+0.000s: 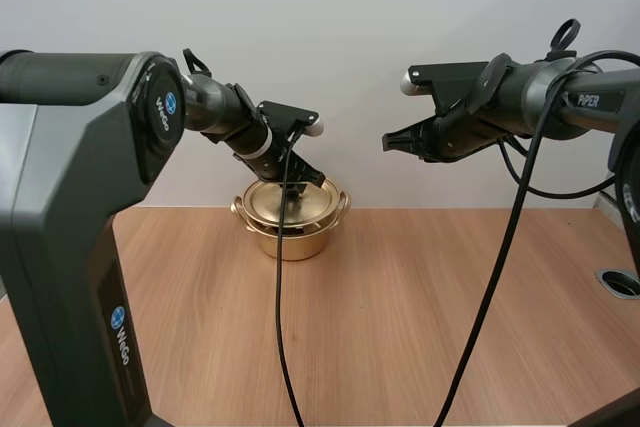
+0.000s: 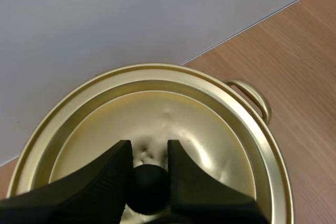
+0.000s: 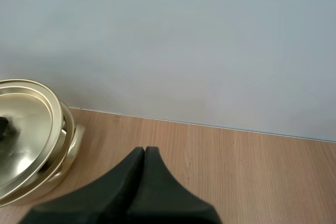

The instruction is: Open the pot, put the car inside, and close it

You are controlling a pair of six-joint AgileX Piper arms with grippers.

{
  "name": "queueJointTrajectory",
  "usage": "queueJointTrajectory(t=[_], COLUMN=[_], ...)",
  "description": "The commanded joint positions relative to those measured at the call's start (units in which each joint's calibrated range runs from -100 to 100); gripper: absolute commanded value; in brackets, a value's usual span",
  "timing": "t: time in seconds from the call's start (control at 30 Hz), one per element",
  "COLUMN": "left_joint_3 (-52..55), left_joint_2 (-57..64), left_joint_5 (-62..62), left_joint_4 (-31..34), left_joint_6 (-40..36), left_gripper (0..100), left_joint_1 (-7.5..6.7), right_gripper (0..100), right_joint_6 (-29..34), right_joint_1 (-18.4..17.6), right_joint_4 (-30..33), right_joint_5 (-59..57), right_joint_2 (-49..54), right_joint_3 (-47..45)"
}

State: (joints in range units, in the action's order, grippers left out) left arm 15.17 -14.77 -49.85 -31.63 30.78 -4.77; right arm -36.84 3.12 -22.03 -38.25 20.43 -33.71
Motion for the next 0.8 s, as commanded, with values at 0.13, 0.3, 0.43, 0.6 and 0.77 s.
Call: queueJointTrajectory(t=[0.13, 0.3, 0.43, 0.6, 0.77], left_joint_3=[-0.05, -0.36, -1.64, -2.34, -2.34], left_joint_2=[-1.29, -0.52, 1.14, 6.17, 14.97], left_joint_5=[0.33, 1.4, 1.64, -3.67, -7.77], left_joint_4=[-1.4, -0.3, -0.3, -0.3, -1.73], left_joint_6=[0.48, 0.19, -1.25, -3.13, -4.62], left_gripper=[13, 58, 51, 0, 0], left_joint_1=[-0.02, -0.02, 0.32, 1.9, 4.58], right_gripper=[0, 0, 0, 0, 0], right_joint_6=[-0.02, -0.02, -0.02, -0.02, 0.76], right_joint_1=[0.0, 0.0, 0.0, 0.0, 0.0], right_joint_4=[0.01, 0.01, -0.91, -2.41, -10.45], right_joint_5=[-0.22, -0.69, -0.7, -2.48, -5.97], right_joint_2=[0.01, 0.01, 0.01, 0.13, 1.03], right_joint_3=[-0.05, -0.05, -0.05, -0.05, -0.05])
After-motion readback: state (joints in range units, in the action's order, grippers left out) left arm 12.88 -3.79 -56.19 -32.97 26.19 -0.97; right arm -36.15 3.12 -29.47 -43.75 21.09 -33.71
